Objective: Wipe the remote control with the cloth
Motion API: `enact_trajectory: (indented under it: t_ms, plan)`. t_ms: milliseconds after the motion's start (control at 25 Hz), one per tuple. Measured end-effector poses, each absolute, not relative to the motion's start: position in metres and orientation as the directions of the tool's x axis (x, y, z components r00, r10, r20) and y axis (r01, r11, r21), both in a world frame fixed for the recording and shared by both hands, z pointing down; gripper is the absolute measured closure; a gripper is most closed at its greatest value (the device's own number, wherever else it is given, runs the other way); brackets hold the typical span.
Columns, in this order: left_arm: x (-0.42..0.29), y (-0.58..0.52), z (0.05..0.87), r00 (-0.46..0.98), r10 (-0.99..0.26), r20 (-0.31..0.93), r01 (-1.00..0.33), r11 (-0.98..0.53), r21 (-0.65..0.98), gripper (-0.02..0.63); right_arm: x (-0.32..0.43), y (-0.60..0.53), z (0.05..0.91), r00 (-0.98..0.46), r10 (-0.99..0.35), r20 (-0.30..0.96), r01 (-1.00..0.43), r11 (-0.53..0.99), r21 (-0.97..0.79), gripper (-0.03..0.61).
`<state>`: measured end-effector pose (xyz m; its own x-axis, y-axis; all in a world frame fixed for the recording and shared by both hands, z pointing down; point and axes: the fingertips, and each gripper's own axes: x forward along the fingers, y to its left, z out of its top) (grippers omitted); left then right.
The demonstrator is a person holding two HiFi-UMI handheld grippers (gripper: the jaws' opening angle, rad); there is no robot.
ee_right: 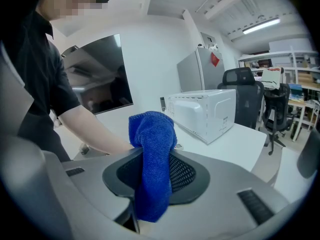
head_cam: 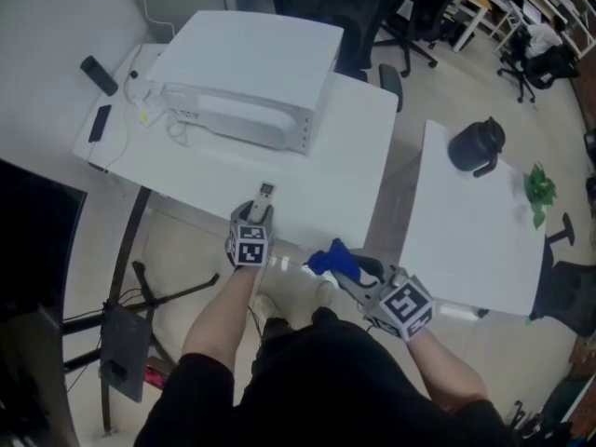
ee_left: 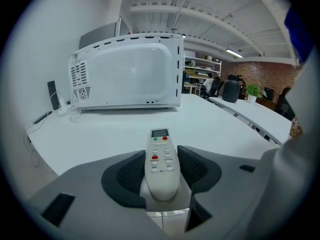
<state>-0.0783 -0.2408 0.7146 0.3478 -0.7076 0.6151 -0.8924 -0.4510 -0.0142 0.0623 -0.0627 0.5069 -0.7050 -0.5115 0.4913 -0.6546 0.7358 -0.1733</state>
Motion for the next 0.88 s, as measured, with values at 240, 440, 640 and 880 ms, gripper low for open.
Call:
enact_trajectory:
  t_ms: [240, 440, 640, 880]
  plan:
    - [-0.078, -0.239, 0.722, 0.328, -0.707, 0.627, -0.904, -0.428, -0.01, 0.405, 0.061, -0.067, 0.512, -0.706, -0.503, 0.498, -0.653, 0.735, -0.182, 0.456]
    - [-0.082, -0.239, 0.722, 0.329, -0.706, 0.628, -0.907, -0.421, 0.001, 0.347, 0.058, -0.073, 0.516, -0.697, -0.505, 0.509, -0.66, 0.728, -0.183, 0.456]
    - [-0.09, -0.225, 0.694, 0.339, -0.739, 0.582, -0.911, -0.412, 0.008, 0.347, 0.064, -0.093, 0.53, -0.643, -0.543, 0.54, -0.708, 0.69, -0.149, 0.454]
    - [-0.098, -0.181, 0.639, 0.378, -0.773, 0.509, -0.907, -0.42, 0.036, 0.347, 0.074, -0.134, 0.59, -0.521, -0.563, 0.641, -0.751, 0.66, -0.031, 0.454]
